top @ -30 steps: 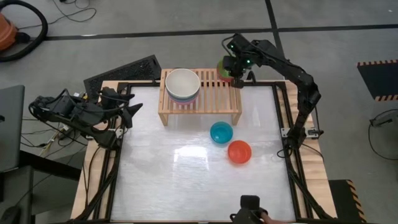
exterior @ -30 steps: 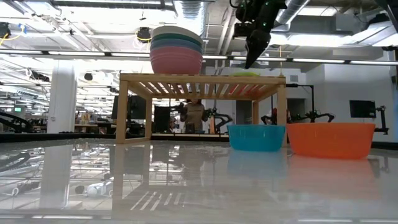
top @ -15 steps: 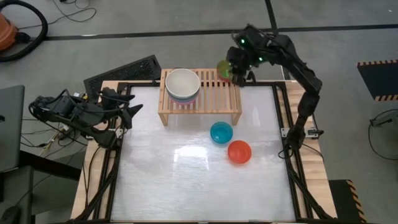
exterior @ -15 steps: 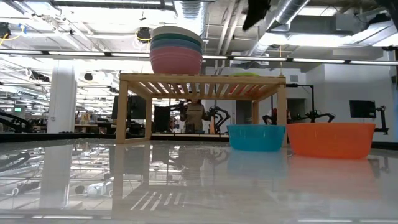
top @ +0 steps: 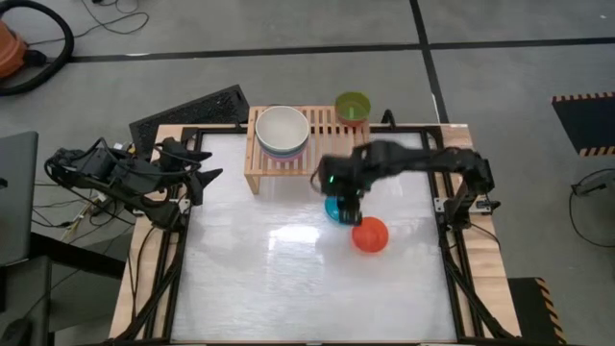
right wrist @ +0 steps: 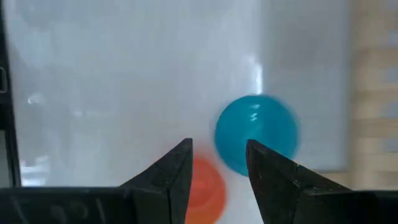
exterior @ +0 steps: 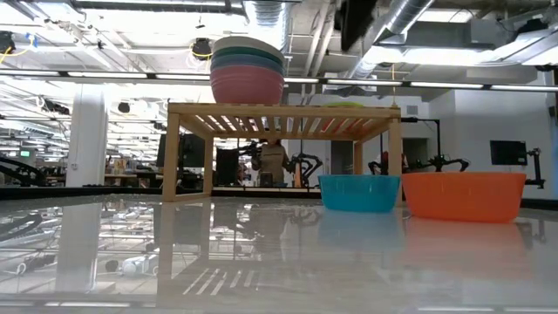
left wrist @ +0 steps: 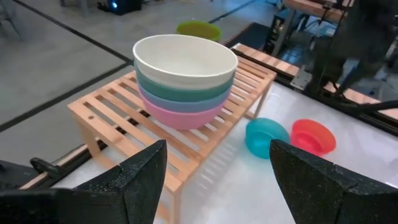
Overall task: Place and stack bowls onto a shelf
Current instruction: Stack the blue transparent bowl on top of the green transparent bowl on the shelf
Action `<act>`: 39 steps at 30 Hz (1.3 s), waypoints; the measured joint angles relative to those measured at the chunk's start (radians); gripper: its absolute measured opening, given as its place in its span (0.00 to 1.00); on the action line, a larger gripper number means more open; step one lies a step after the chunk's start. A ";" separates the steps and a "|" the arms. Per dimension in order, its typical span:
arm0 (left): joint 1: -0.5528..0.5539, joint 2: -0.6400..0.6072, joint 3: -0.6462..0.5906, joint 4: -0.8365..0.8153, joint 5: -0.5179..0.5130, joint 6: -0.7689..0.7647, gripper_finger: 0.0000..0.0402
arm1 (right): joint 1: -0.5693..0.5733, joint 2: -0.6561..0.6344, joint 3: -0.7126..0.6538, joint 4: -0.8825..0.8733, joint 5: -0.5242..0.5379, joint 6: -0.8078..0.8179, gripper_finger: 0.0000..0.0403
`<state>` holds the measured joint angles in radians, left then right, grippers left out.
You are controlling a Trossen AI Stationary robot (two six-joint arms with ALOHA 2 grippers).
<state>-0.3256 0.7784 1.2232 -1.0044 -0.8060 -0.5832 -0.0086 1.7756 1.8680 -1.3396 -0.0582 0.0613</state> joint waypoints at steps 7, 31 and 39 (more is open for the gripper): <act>0.000 0.000 0.000 0.000 0.011 0.012 0.67 | 0.024 0.000 -0.318 0.250 0.001 0.062 0.44; 0.000 0.000 0.000 0.000 -0.019 -0.023 0.67 | -0.082 0.013 -0.740 0.731 -0.058 0.031 0.37; 0.000 0.000 0.000 0.000 -0.019 -0.024 0.67 | -0.080 0.009 -0.738 0.728 -0.086 0.028 0.06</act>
<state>-0.3256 0.7784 1.2232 -1.0044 -0.8253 -0.6067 -0.0882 1.7843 1.1305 -0.6117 -0.1443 0.0888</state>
